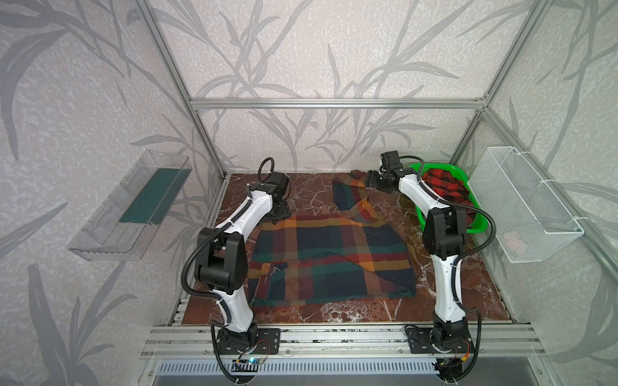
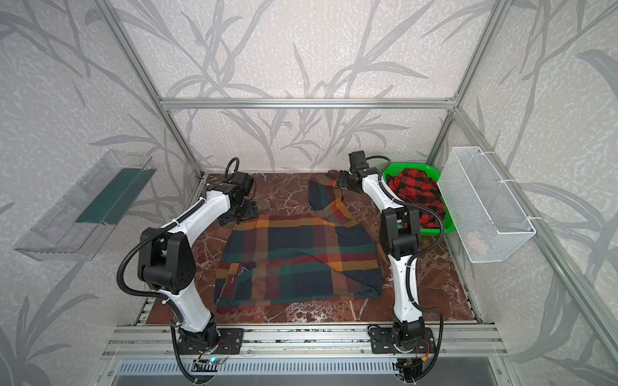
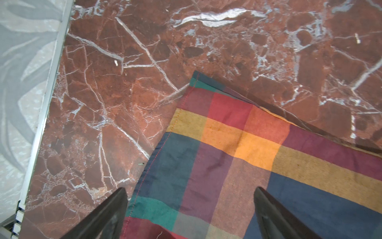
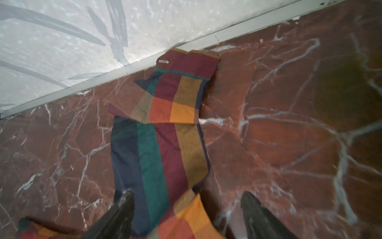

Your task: Fold and stack the long sleeve shirts

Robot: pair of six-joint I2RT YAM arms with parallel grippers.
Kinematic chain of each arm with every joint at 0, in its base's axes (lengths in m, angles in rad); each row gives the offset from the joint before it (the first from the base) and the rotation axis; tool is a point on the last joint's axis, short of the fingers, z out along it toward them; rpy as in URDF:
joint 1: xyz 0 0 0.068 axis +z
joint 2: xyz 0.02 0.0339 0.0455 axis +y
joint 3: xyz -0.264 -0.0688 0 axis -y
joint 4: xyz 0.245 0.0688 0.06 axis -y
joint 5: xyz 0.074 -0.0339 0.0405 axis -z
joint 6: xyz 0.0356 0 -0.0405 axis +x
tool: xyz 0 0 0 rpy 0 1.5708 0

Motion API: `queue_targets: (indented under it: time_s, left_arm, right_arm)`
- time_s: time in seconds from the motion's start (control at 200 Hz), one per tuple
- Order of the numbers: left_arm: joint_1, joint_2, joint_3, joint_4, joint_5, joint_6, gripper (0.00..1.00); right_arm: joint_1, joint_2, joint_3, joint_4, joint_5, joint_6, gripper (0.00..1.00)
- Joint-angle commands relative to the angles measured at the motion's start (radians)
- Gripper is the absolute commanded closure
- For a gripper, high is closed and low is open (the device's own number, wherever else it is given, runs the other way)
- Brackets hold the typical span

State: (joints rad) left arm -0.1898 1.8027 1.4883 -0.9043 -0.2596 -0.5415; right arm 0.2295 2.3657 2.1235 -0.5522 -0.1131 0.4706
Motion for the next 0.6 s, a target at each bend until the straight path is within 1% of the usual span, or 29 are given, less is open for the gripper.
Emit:
queue_targets:
  time_s: [0.0, 0.125, 0.215, 0.275, 0.375, 0.52, 0.595]
  left_arm:
    - [0.025, 0.022, -0.010, -0.034, -0.010, 0.009, 0.05]
    - [0.047, 0.054, 0.001, -0.031, 0.008, 0.007, 0.05]
    - [0.065, 0.082, 0.016, -0.035, 0.027, 0.003, 0.06]
    - [0.075, 0.094, 0.018, -0.033, 0.040, -0.002, 0.06]
    - [0.091, 0.106, 0.020, -0.025, 0.071, -0.008, 0.07]
    - [0.107, 0.116, 0.023, -0.023, 0.097, -0.013, 0.08]
    - [0.113, 0.114, 0.020, -0.016, 0.116, -0.018, 0.08]
  right_arm:
    - [0.002, 0.142, 0.231, -0.139, -0.053, -0.023, 0.24]
    - [0.002, 0.316, 0.495, -0.212, -0.067, -0.028, 0.27]
    - [-0.002, 0.394, 0.600, -0.214, -0.061, -0.026, 0.30]
    - [-0.005, 0.417, 0.621, -0.194, -0.055, -0.026, 0.31]
    - [-0.016, 0.429, 0.607, -0.149, -0.071, -0.004, 0.32]
    - [-0.022, 0.464, 0.630, -0.147, -0.067, 0.006, 0.34]
    - [-0.021, 0.481, 0.641, -0.131, -0.094, 0.015, 0.37]
